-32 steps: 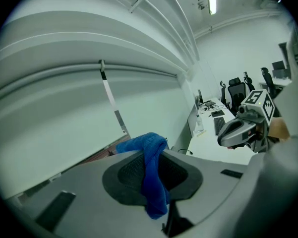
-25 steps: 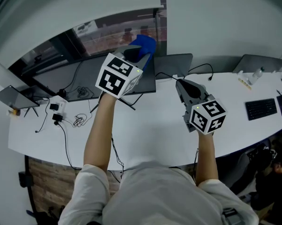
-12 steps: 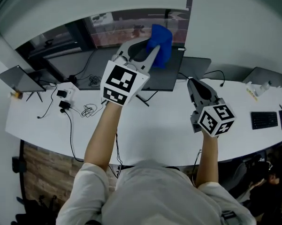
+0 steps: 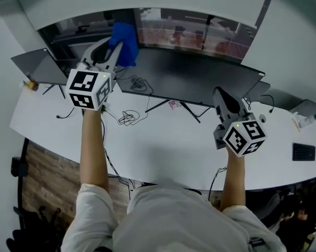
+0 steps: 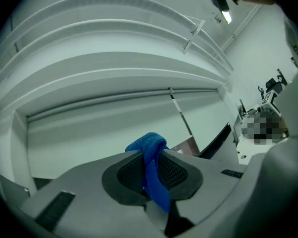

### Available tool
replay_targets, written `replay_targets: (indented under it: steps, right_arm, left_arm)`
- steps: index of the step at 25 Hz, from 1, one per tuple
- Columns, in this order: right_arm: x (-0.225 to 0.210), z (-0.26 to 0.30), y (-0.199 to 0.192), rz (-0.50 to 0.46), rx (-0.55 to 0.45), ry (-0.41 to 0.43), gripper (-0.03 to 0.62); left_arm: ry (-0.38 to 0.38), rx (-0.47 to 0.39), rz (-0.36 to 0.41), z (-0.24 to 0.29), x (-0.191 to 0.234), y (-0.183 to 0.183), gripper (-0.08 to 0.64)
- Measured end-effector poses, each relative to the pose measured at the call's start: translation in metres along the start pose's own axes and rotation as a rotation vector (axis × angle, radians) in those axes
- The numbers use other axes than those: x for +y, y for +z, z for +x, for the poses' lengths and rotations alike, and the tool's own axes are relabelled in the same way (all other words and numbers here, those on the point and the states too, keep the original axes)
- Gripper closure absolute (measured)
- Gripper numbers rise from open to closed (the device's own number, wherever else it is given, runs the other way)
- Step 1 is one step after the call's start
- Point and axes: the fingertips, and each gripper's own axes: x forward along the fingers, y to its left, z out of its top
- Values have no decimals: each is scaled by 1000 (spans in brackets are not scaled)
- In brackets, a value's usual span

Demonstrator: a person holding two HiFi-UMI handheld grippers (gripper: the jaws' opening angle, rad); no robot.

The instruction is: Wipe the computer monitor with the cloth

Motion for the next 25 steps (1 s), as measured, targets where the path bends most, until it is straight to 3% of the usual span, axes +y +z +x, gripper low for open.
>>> replay_targets:
  steps: [4,9,14,19,25]
  right_arm:
    - [33,40,-5,-8,8,-11,578]
    - [67,78,-14,-26,6,-40,578]
    - [99,98,-38,-37,57,-57,578]
    - [115,95,-57,-80,103,-62,578]
    - [116,89,-77,-66,140,-111,578]
  left_arm:
    - [76,64,-36,-23,84,-54,482]
    - [36,85,-81,-18,133,-112,482]
    - [-81,77,-28,2,126,-143,482]
    - [-134,72,-121,10,123,-170,483]
    - [-170,125,-163,6,103,-215,483]
